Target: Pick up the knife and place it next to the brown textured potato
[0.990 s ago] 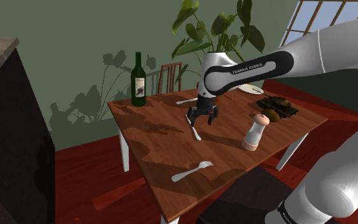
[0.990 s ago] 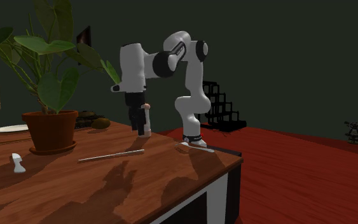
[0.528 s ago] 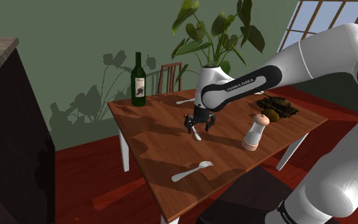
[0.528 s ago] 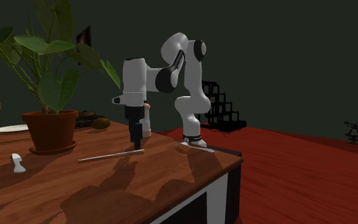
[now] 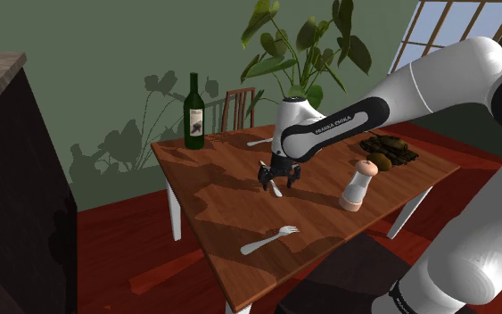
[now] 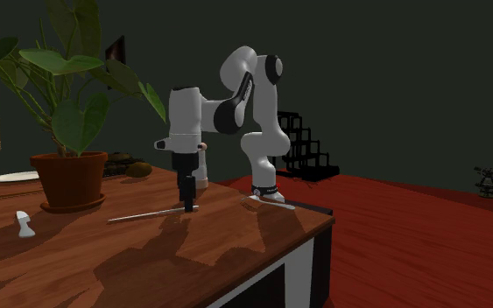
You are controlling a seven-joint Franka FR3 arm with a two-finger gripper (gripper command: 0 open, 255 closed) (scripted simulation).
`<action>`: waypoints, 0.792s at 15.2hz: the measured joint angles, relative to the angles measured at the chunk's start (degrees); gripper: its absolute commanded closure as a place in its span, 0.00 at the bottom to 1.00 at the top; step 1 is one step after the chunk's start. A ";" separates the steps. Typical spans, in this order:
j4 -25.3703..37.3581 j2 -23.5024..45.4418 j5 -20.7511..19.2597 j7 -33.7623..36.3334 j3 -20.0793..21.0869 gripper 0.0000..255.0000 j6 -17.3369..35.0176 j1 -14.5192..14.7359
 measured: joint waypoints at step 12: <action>0.13 -0.09 0.04 0.03 0.08 1.00 0.05 0.06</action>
